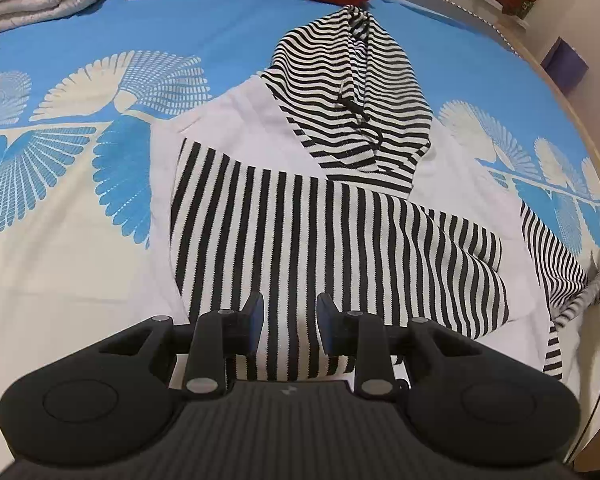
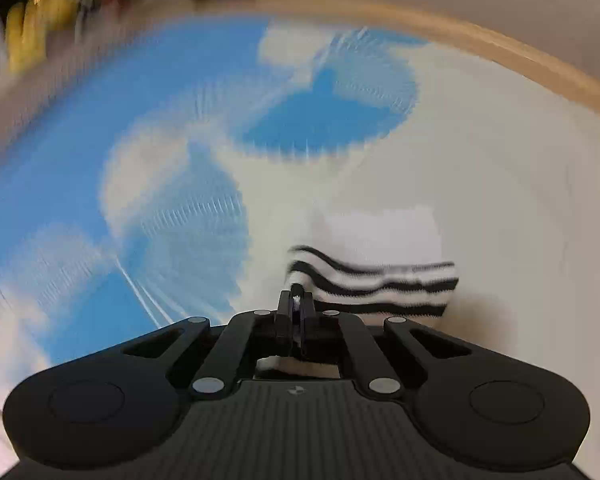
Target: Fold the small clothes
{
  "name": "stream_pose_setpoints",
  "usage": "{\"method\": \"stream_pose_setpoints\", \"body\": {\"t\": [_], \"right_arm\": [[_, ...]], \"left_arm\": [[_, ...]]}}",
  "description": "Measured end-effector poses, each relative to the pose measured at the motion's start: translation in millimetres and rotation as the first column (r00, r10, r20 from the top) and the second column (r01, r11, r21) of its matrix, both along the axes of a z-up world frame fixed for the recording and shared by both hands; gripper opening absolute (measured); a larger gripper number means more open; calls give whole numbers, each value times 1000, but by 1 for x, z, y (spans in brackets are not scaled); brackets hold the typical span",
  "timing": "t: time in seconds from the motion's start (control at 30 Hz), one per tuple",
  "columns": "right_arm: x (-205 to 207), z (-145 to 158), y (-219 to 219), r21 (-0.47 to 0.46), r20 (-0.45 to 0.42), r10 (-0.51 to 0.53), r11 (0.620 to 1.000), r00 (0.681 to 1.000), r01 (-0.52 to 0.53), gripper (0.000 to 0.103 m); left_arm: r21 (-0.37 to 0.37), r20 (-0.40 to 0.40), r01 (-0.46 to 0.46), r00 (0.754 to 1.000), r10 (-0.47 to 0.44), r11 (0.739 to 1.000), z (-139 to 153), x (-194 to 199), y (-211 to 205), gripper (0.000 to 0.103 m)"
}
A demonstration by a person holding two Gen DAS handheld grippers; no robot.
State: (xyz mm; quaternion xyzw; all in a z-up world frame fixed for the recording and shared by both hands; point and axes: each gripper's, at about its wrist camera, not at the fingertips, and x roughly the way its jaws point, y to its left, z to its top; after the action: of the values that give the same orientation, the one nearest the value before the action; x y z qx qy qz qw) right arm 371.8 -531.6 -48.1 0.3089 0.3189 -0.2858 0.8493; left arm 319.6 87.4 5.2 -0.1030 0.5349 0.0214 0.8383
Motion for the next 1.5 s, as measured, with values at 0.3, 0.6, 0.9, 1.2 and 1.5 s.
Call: {"method": "stream_pose_setpoints", "body": {"t": [0.3,0.6,0.9,1.2,1.5], "right_arm": [[-79,-28,-34,239,27,-420,884,907,403,2],[-90,-57,-65,366,44,-430,847,902,386,28],[-81,-40,-60,223,23,-455,870,890,439,7],[-40,96,154,-303,489,383,917,784,-259,6],[-40,47,361,175,318,834,416,451,-892,23]], "left_arm": [[-15,10,-5,1000,5,1000,5,1,1,32],[-15,8,2,1000,-2,1000,3,2,-2,32],[-14,14,-31,999,31,999,6,3,9,32],[-55,75,-237,968,241,970,36,-2,79,32],[-149,65,-343,932,355,927,47,-3,124,32]]}}
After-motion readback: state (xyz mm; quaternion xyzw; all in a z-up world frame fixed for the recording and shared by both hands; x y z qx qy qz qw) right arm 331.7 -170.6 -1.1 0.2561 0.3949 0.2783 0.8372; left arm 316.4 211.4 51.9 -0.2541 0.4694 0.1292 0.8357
